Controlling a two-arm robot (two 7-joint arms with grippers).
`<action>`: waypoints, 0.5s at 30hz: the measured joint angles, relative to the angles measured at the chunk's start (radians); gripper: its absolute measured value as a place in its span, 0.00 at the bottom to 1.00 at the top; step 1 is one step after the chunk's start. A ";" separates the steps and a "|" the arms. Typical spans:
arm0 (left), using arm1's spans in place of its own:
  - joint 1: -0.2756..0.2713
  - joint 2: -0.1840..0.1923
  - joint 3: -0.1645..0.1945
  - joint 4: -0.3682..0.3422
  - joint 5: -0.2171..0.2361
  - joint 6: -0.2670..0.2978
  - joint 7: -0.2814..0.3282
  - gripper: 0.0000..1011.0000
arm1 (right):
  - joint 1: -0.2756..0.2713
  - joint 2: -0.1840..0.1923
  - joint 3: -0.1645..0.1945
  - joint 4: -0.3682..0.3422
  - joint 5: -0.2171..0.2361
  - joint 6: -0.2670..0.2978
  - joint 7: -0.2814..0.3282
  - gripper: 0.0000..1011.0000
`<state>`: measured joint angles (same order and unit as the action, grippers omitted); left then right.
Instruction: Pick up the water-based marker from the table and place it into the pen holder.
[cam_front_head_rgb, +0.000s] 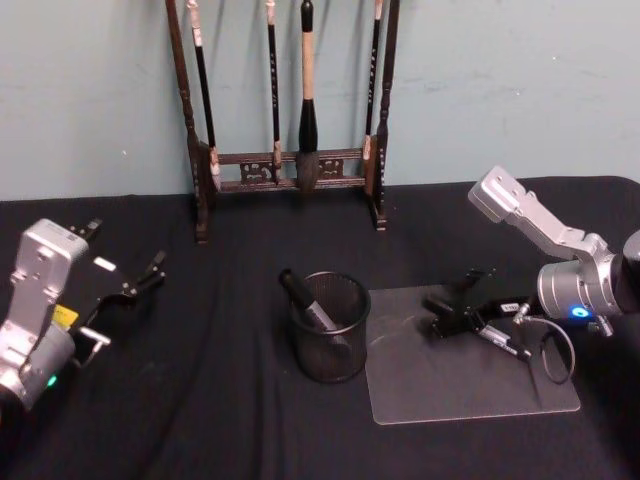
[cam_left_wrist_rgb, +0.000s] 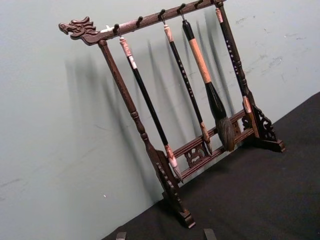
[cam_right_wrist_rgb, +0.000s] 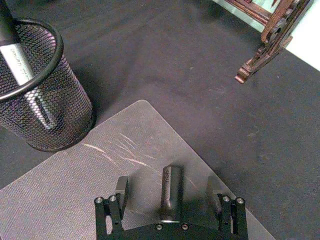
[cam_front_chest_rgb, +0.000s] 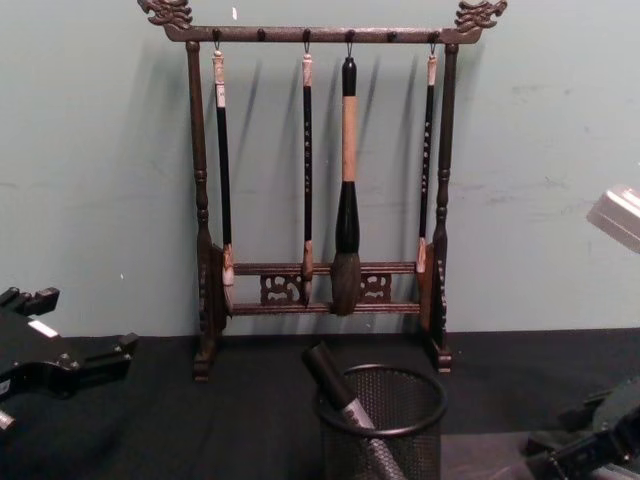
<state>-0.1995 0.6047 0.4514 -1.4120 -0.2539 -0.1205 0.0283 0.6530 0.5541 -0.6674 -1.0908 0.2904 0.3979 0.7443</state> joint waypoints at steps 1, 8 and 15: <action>0.000 0.000 0.000 0.000 0.000 0.000 0.000 0.99 | 0.000 0.000 0.000 0.000 -0.001 0.000 0.000 0.99; 0.000 0.000 0.000 0.000 0.000 0.000 0.000 0.99 | -0.002 -0.002 0.000 0.004 -0.006 0.001 0.000 0.99; 0.000 0.000 0.000 0.000 0.000 0.000 0.000 0.99 | -0.002 -0.007 0.000 0.011 -0.011 0.004 0.001 0.99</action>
<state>-0.1995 0.6047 0.4514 -1.4120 -0.2539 -0.1205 0.0283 0.6507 0.5475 -0.6675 -1.0798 0.2793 0.4015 0.7458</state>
